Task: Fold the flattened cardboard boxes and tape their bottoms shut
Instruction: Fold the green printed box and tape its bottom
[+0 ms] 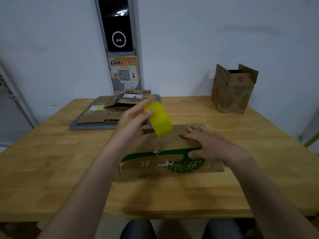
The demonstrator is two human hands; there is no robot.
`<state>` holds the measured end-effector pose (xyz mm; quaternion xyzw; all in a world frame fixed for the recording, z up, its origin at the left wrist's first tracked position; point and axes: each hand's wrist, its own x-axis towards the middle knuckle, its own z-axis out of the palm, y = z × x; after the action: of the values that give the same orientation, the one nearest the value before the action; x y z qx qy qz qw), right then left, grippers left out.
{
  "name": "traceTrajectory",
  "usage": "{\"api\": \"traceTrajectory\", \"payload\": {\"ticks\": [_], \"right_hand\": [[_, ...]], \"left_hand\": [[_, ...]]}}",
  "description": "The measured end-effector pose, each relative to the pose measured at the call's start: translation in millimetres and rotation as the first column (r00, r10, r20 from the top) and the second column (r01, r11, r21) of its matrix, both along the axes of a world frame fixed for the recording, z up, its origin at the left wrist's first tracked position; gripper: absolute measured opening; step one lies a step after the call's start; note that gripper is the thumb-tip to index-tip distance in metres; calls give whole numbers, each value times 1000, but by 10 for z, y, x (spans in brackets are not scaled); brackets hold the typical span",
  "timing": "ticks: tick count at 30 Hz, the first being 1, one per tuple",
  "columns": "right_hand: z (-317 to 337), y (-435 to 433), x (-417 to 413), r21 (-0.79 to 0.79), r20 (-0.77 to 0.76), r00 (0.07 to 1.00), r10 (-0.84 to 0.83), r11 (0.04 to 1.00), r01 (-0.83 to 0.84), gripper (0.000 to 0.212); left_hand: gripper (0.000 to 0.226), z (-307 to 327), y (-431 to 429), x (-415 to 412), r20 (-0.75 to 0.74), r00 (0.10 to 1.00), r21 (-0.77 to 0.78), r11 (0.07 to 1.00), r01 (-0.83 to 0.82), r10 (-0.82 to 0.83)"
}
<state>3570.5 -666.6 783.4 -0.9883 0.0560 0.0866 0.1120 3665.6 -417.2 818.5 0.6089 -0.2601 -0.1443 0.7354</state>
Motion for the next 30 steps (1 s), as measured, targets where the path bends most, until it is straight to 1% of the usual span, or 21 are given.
{"api": "traceTrajectory", "payload": {"ticks": [1, 2, 4, 5, 7, 9, 10, 11, 13, 14, 16, 17, 19, 21, 22, 24, 26, 28, 30], "right_hand": [[16, -28, -11, 0, 4, 1000, -11, 1000, 11, 80], [25, -35, -9, -5, 8, 1000, -12, 1000, 12, 83], [15, -4, 5, -12, 8, 1000, -22, 1000, 22, 94], [6, 32, 18, -17, 32, 999, -38, 999, 38, 100], [-21, 142, 61, -1, 165, 984, -74, 997, 75, 108], [-53, 295, 148, 74, 341, 937, -68, 996, 46, 109], [-77, 374, 202, 149, 410, 909, -69, 989, 8, 103], [-106, 443, 259, 242, 464, 881, -90, 970, -29, 91], [-166, 560, 342, 385, 555, 817, -156, 919, -86, 56], [-184, 602, 371, 420, 586, 788, -187, 902, -98, 42], [-169, 661, 425, 450, 631, 741, -231, 886, -107, 30], [-138, 684, 456, 444, 651, 721, -238, 889, -108, 29], [-82, 723, 516, 408, 678, 699, -228, 907, -100, 34], [-85, 753, 582, 372, 677, 706, -209, 925, -83, 38], [-111, 752, 611, 367, 669, 713, -208, 927, -74, 37], [-174, 721, 662, 391, 648, 726, -229, 918, -60, 31], [-201, 666, 716, 453, 608, 749, -262, 890, -57, 25], [-200, 623, 756, 483, 582, 767, -269, 874, -60, 25], [-205, 603, 770, 482, 576, 772, -269, 874, -55, 27]], "left_hand": [[42, -42, -45, -10, -10, 999, 20, 999, 44, -44], [44, -101, -88, -13, 31, 999, 95, 995, 31, -35], [43, -239, -143, -8, 166, 985, 258, 961, -95, 53], [43, -305, -152, 14, 204, 973, 297, 941, -163, 104], [47, -371, -135, 67, 203, 966, 310, 926, -217, 159], [57, -379, -128, 94, 185, 972, 294, 935, -196, 146], [60, -384, -133, 103, 174, 974, 276, 943, -186, 141], [62, -386, -140, 105, 153, 977, 247, 952, -182, 147], [63, -411, -139, 110, 79, 980, 171, 966, -196, 185], [62, -434, -132, 119, 46, 978, 141, 968, -210, 205], [57, -462, -115, 138, 5, 973, 114, 966, -231, 232], [54, -472, -106, 150, -11, 971, 101, 966, -238, 241], [42, -473, -107, 172, -58, 964, 86, 964, -253, 258], [31, -463, -101, 219, -116, 946, 103, 951, -292, 303], [30, -466, -101, 252, -131, 939, 127, 944, -303, 319], [31, -477, -107, 294, -146, 940, 185, 942, -281, 309], [24, -466, -117, 318, -165, 943, 213, 944, -252, 289], [25, -426, -123, 346, -171, 941, 224, 941, -252, 293], [40, -361, -133, 393, -196, 925, 248, 929, -274, 325]]}}
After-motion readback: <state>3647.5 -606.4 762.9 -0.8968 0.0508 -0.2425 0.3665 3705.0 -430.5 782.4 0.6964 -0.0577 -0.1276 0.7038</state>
